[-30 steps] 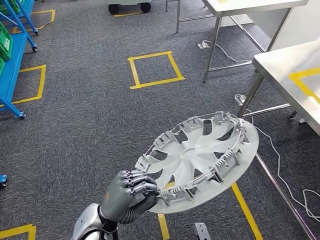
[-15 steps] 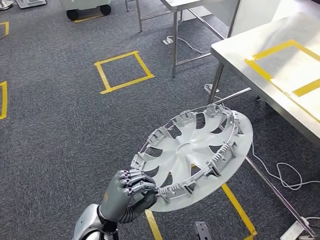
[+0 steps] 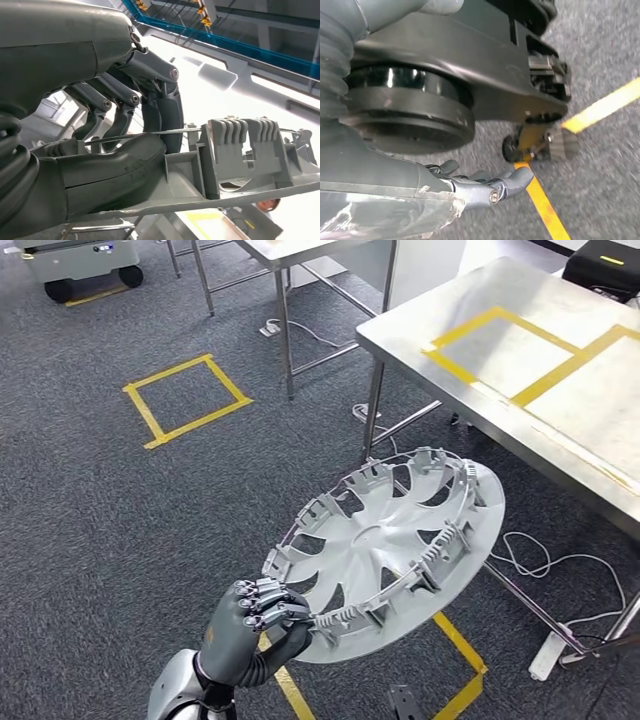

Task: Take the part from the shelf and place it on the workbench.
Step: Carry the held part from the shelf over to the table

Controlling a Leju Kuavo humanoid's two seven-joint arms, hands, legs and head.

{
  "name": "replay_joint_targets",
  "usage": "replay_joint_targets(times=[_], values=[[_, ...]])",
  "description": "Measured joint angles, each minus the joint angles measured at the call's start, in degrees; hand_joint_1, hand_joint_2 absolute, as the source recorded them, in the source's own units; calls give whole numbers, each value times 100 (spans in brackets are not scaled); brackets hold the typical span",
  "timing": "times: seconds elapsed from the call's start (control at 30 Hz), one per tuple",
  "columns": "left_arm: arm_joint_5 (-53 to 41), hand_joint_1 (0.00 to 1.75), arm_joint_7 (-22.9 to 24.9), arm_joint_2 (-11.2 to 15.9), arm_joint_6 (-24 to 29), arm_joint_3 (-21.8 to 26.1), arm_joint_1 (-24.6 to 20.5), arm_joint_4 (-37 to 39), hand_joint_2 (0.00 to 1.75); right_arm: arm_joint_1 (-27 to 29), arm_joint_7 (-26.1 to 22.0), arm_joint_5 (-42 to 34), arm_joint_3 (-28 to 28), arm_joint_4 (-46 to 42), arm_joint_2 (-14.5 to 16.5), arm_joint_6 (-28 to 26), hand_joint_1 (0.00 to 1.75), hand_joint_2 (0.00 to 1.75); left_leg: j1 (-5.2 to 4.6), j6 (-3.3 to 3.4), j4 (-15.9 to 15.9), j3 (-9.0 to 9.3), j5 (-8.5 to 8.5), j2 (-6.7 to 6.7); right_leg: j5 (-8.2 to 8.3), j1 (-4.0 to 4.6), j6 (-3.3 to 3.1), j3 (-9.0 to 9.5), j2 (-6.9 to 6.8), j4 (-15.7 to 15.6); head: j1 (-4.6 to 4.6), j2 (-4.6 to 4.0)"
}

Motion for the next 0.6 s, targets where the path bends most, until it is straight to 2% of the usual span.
replay_joint_targets(times=[0.03,0.1,0.13,0.17,0.2,0.23,0.27,0.33,0.37,0.4,0.47,0.53,0.6], values=[[26,175,1,-13,4,1,2,0,175,0,4,4,0,0,0,3,0,175,5,35,-19,0,22,81,-98,16,16,-82,-147,140,15,0],[97,175,5,-35,9,10,17,0,175,-7,8,10,-1,0,0,8,0,175,-15,72,-30,-4,34,243,-480,49,33,-365,-522,792,43,0],[131,175,8,-41,9,17,29,0,175,-7,9,12,-1,0,-1,9,0,175,-30,80,-29,-6,33,333,-676,53,43,-531,-628,1197,46,0],[156,175,10,-45,7,23,40,0,175,-5,9,13,-2,0,-1,9,0,175,-43,86,-29,-6,30,420,-787,53,49,-638,-669,1485,45,0],[173,175,11,-49,5,27,48,0,175,-2,9,13,-2,0,-1,9,0,175,-51,90,-28,-5,25,502,-788,55,48,-635,-687,1560,45,0],[185,175,11,-54,5,29,53,0,175,0,9,14,-3,0,-1,9,0,175,-55,90,-28,-1,20,575,-691,58,43,-508,-706,1396,45,0],[194,175,11,-61,4,30,54,0,175,0,9,14,-4,0,-1,9,0,175,-57,85,-27,7,13,639,-530,66,33,-270,-762,1021,46,0],[209,175,11,-73,4,30,56,0,175,-10,9,16,-5,0,-1,9,0,175,-79,58,-19,25,-9,738,-305,103,-26,194,-964,252,42,0],[213,175,11,-76,4,31,58,0,175,-14,9,16,-6,0,-1,9,0,175,-91,36,-15,32,-14,776,-258,121,-66,320,-1029,39,39,0],[216,175,11,-79,4,31,58,0,175,-15,9,17,-7,0,-1,9,0,175,-102,11,-15,35,-12,812,-255,137,-108,351,-1043,-26,35,0],[217,175,11,-89,3,32,59,-1,175,-12,9,17,-11,0,0,9,0,175,-98,-51,-26,40,-11,878,-214,129,-180,338,-924,-43,34,0],[217,175,11,-98,2,33,55,-2,175,-15,9,17,-15,0,1,7,0,175,-80,-124,110,-9,-137,730,-175,89,-242,340,-806,-87,27,0],[218,175,11,-97,3,38,55,-2,175,-20,9,17,-16,0,2,7,0,175,-54,-180,700,-272,-471,463,-147,54,-277,336,-688,-111,15,0]])
